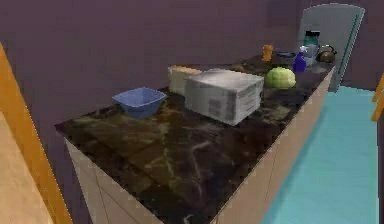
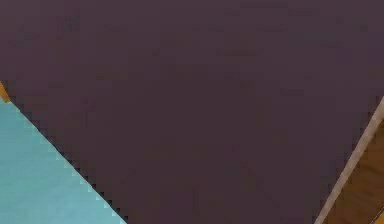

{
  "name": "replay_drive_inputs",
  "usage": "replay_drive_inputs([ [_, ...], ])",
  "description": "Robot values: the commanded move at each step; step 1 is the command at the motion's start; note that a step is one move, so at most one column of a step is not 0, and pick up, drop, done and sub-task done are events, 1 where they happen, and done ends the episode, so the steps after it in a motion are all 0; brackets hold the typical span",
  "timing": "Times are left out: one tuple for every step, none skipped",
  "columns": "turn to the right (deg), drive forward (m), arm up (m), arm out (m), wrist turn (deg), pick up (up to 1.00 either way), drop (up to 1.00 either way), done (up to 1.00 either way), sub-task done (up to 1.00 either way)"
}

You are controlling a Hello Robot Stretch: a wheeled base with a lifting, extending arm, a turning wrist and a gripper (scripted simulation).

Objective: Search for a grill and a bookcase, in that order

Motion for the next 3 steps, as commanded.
replay_drive_inputs([
  [39.0,0.0,0.0,0.0,0.0,0.0,0.0,0.0,0.0],
  [0.0,1.0,0.0,0.0,0.0,0.0,0.0,0.0,0.0],
  [0.0,1.0,0.0,0.0,0.0,0.0,0.0,0.0,0.0],
])
